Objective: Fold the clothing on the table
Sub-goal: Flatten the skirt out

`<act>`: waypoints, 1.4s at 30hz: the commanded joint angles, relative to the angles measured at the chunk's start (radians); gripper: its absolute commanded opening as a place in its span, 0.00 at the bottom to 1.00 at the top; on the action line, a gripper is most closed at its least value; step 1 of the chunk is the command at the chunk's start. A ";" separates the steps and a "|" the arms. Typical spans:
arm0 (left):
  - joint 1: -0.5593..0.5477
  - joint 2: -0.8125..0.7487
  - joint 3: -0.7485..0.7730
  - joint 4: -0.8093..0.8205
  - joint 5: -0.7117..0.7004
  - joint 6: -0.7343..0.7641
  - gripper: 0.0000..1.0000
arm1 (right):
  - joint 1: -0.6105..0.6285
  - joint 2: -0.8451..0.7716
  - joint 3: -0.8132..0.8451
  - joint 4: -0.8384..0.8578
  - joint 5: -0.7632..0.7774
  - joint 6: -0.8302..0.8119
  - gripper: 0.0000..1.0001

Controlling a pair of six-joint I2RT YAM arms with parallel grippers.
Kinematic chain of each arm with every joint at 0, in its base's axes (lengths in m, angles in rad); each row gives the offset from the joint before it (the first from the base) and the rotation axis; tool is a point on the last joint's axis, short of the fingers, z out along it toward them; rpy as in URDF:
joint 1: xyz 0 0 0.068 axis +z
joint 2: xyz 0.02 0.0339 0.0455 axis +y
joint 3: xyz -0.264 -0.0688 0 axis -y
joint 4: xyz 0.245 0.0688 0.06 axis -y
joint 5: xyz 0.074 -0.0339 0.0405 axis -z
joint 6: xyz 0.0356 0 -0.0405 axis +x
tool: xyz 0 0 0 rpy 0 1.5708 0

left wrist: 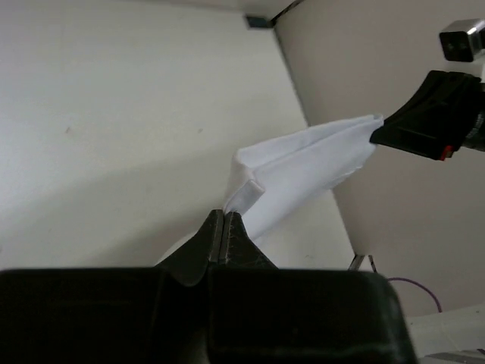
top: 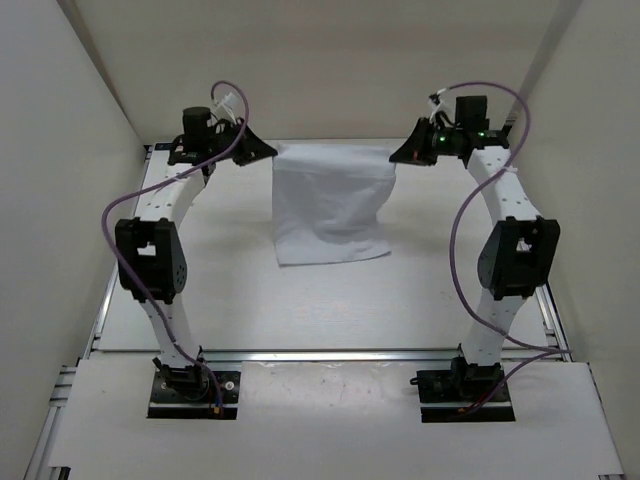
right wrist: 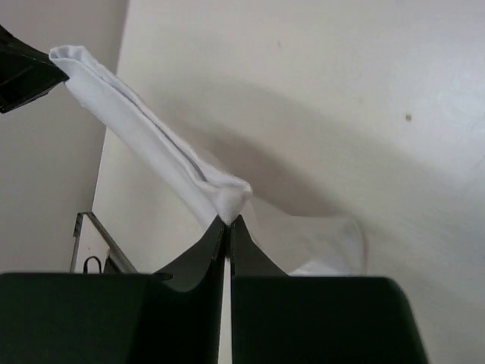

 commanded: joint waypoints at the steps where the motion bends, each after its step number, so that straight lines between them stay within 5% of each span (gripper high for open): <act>1: 0.033 -0.149 -0.003 0.218 0.092 -0.139 0.00 | 0.003 -0.117 0.080 -0.002 -0.005 -0.045 0.00; 7: 0.075 -0.238 -0.071 0.367 0.121 -0.294 0.00 | -0.008 -0.187 0.073 0.024 -0.008 -0.038 0.00; 18: 0.112 -0.615 -0.553 0.627 0.187 -0.445 0.00 | 0.128 -0.501 -0.127 -0.070 0.118 -0.218 0.00; 25: 0.044 -0.772 -0.610 0.514 0.144 -0.380 0.00 | 0.167 -0.646 -0.218 -0.067 0.150 -0.193 0.00; 35: 0.070 -0.573 -0.606 0.460 0.052 -0.309 0.00 | 0.041 -0.410 -0.249 0.036 0.023 -0.110 0.00; 42: 0.122 -0.243 -0.270 0.517 0.069 -0.400 0.00 | -0.037 -0.091 0.163 0.028 0.037 -0.078 0.00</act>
